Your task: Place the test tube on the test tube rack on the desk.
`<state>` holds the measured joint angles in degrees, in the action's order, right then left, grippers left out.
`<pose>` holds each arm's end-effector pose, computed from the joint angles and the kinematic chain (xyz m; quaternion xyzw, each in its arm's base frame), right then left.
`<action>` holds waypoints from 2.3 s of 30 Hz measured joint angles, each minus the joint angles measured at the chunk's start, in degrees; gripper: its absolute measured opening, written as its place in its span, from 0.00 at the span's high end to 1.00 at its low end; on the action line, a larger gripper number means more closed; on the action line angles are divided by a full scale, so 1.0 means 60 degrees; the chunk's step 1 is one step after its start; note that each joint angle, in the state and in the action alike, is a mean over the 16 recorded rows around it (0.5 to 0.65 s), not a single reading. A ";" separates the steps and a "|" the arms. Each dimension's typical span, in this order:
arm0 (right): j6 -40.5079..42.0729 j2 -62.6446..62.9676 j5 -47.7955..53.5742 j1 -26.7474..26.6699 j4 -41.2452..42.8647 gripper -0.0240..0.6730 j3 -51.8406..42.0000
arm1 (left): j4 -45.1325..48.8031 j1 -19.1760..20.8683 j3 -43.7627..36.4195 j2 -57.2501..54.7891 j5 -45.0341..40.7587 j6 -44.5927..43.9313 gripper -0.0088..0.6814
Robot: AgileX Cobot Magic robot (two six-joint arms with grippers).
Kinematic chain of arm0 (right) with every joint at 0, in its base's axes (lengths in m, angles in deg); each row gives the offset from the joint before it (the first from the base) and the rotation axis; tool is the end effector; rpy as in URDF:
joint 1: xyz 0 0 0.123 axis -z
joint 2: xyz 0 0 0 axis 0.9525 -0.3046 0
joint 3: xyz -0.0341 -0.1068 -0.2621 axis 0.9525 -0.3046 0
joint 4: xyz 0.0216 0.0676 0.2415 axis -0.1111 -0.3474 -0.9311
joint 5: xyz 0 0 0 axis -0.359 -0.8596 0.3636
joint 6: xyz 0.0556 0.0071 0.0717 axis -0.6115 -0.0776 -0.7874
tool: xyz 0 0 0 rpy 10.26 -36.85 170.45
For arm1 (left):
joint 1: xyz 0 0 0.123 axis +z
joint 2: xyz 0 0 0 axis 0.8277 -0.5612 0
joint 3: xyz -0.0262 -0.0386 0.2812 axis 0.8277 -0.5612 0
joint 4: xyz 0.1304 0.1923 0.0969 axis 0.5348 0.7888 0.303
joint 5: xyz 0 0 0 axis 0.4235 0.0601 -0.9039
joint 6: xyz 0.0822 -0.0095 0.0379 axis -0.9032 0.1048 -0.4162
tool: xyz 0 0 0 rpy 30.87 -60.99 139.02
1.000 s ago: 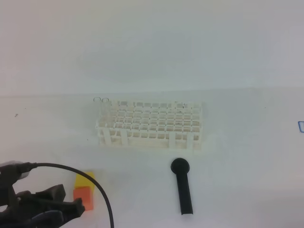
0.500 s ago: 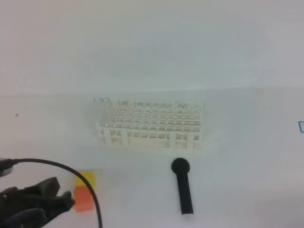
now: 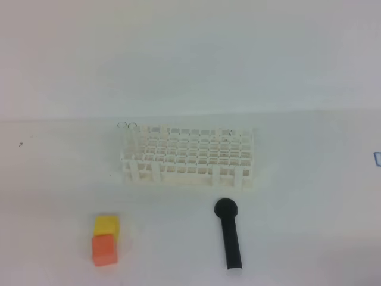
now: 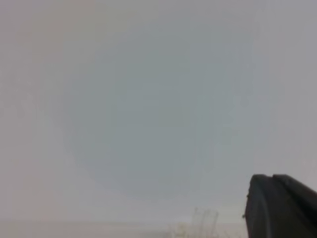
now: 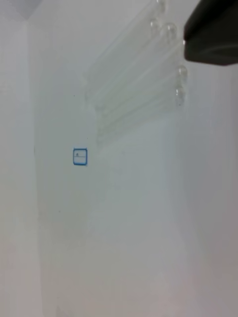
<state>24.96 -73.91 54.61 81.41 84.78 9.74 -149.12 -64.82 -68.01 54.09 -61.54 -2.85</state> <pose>0.0522 -0.0081 0.1742 0.0515 0.7974 -0.0548 0.5988 0.0826 -0.0182 0.2930 0.0331 0.6876 -0.1188 0.7156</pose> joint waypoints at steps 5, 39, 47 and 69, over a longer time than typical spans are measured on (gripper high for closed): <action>0.0000 0.0000 0.0000 0.0000 0.0000 0.97 0.0000 | -0.0105 0.1111 -0.0001 0.0943 -0.0416 -0.0270 0.99; 0.0014 0.0000 0.0000 0.0000 0.0000 0.97 0.0000 | 1.3594 0.1526 -0.2967 0.3201 -0.1855 1.3229 0.99; 0.0015 0.0000 0.0000 0.0000 0.0000 0.97 0.0000 | 1.3603 0.1492 -0.2927 0.3199 -0.2705 1.2929 0.99; 0.0035 0.0000 0.0000 -0.0405 0.0000 0.97 0.0000 | 1.3606 0.1491 -0.2927 0.3199 -0.2751 1.2758 0.99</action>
<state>25.17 -73.91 54.61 78.98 84.78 9.74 -67.49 -55.87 -85.57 73.28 -78.04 73.69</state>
